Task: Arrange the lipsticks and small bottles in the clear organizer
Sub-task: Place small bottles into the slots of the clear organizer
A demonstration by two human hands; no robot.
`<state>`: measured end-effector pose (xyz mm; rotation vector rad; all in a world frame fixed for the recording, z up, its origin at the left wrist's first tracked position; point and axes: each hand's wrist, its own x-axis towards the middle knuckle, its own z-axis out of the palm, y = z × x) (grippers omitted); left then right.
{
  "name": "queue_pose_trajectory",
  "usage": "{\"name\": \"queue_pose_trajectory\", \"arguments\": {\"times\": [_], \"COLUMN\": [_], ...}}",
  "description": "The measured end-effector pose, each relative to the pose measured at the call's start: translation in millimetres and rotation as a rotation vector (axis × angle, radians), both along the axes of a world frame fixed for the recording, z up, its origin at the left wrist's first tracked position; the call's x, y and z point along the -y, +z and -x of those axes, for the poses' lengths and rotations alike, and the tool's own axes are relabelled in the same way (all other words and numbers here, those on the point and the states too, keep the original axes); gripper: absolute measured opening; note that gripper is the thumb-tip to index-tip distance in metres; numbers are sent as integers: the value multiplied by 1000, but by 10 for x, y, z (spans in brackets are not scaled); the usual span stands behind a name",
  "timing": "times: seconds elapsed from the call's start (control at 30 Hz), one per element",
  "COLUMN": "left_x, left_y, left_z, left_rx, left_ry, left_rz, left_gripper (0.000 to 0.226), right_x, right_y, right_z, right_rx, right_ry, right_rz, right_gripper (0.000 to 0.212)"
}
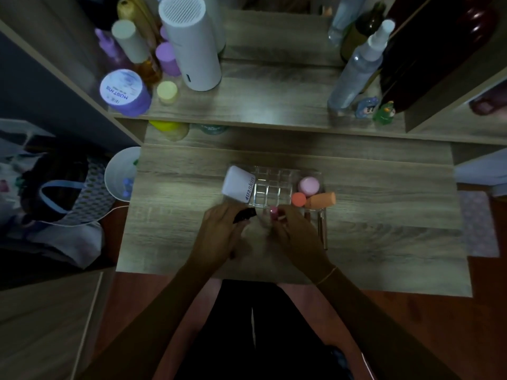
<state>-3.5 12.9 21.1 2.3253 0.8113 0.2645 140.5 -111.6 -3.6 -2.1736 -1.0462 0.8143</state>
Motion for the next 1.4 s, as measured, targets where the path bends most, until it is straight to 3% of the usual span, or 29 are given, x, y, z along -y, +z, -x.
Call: {"name": "queue_pose_trajectory", "arguments": {"times": [0.1, 0.2, 0.43, 0.9, 1.07, 1.4], "left_x": [-103, -196, -433, -575, -578, -618], "left_y": [65, 95, 76, -7, -22, -39], "left_z": [-109, -248, -692, -883, -820, -914], "left_rx": [61, 116, 253, 52, -11, -124], "left_ry": [74, 143, 158, -32, -80, -83], "left_rz": [61, 129, 145, 61, 8, -40], "left_gripper": [22, 19, 22, 27, 26, 30], "right_x": [-72, -140, -486, -745, -707, -715], "right_y": [45, 89, 230, 196, 102, 37], "right_z": [0, -34, -208, -445, -411, -437], "right_rx": [-29, -45, 50, 55, 203, 262], "right_ry": [-53, -117, -349, -261, -208, -189], "right_rz": [2, -50, -137, -21, 30, -10], "right_gripper": [21, 6, 17, 29, 36, 28]}}
